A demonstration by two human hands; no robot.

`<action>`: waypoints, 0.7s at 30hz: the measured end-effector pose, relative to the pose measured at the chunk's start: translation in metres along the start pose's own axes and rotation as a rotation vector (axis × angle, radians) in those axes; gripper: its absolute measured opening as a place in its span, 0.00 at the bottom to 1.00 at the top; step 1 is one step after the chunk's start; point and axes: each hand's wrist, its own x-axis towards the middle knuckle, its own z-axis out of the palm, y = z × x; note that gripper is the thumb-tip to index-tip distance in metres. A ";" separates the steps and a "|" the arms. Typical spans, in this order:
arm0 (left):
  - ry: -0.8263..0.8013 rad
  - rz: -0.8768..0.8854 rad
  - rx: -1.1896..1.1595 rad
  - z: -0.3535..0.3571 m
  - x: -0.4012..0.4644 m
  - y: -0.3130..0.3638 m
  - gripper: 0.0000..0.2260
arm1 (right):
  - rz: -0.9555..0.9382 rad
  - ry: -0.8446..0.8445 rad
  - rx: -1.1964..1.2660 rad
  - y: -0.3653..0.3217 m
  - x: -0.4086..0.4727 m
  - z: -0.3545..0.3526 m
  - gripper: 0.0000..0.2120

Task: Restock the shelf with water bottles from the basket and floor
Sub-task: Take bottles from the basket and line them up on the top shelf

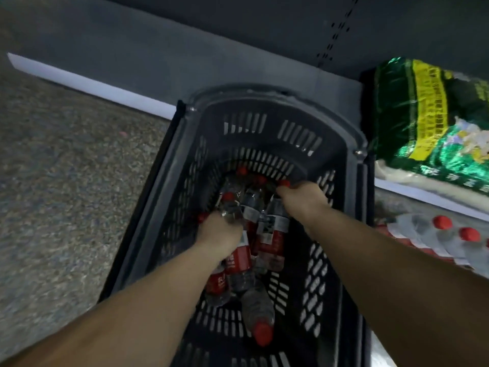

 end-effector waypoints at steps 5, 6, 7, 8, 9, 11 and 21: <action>0.060 0.087 0.080 0.032 0.048 -0.011 0.07 | -0.042 0.051 -0.166 0.005 0.060 0.017 0.17; 0.066 0.077 0.055 0.037 0.059 -0.011 0.04 | -0.054 0.048 -0.192 0.005 0.070 0.020 0.16; 0.061 0.056 0.033 0.041 0.068 -0.012 0.04 | -0.063 0.037 -0.217 0.005 0.080 0.025 0.16; 0.048 0.026 0.018 0.045 0.077 -0.013 0.11 | -0.064 0.021 -0.244 0.005 0.090 0.030 0.17; 0.035 0.006 0.014 0.048 0.086 -0.015 0.17 | -0.055 -0.005 -0.270 0.005 0.099 0.036 0.18; 0.042 -0.014 0.058 0.054 0.101 -0.020 0.22 | -0.017 -0.049 -0.293 0.006 0.112 0.049 0.22; -0.030 0.134 -0.219 0.059 0.076 -0.021 0.17 | -0.054 0.001 -0.079 0.014 0.069 0.066 0.22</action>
